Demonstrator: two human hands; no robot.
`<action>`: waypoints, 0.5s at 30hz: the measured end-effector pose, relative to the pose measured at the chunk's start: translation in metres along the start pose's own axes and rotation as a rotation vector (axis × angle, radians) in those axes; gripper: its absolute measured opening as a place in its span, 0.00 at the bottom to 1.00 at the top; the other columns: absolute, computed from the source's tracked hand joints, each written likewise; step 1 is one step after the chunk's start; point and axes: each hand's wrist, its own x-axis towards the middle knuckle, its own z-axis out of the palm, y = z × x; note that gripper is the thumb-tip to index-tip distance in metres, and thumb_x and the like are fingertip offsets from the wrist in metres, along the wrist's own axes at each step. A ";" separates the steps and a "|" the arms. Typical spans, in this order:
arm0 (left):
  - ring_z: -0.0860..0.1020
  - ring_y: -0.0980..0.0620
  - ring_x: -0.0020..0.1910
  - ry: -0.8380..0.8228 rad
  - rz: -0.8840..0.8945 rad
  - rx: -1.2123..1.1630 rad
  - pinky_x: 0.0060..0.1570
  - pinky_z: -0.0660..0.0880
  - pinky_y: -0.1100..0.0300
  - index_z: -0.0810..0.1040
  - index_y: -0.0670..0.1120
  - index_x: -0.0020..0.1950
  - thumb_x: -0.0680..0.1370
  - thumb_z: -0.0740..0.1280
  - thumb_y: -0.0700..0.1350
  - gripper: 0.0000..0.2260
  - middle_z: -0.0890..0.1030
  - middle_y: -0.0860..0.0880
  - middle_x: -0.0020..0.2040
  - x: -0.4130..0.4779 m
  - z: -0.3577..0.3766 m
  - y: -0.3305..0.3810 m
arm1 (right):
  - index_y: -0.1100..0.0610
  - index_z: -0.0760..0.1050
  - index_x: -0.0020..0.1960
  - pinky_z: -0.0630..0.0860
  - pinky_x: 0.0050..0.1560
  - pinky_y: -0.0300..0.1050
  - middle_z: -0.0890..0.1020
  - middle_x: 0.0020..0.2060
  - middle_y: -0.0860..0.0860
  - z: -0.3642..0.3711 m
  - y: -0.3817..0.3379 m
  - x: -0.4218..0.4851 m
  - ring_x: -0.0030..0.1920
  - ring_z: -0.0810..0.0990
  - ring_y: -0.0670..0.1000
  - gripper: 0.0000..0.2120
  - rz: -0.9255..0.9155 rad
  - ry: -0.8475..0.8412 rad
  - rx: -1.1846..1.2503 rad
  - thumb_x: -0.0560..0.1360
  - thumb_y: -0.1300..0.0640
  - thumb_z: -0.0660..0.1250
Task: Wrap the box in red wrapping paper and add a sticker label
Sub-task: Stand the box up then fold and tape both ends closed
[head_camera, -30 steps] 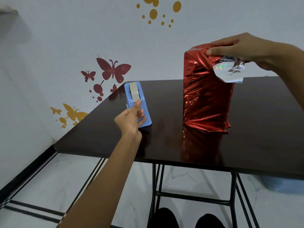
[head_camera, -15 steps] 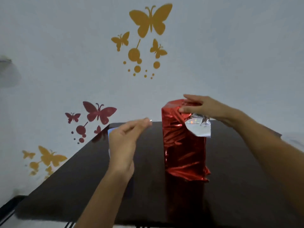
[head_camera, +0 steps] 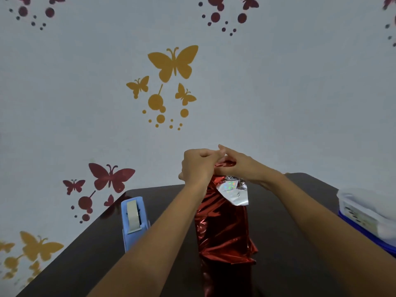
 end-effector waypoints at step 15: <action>0.79 0.57 0.42 0.193 0.048 0.208 0.69 0.56 0.43 0.81 0.54 0.33 0.74 0.69 0.52 0.10 0.80 0.59 0.32 -0.003 0.011 -0.006 | 0.48 0.50 0.77 0.62 0.71 0.46 0.70 0.69 0.47 -0.001 -0.001 -0.004 0.69 0.67 0.48 0.40 0.036 0.009 -0.014 0.73 0.51 0.69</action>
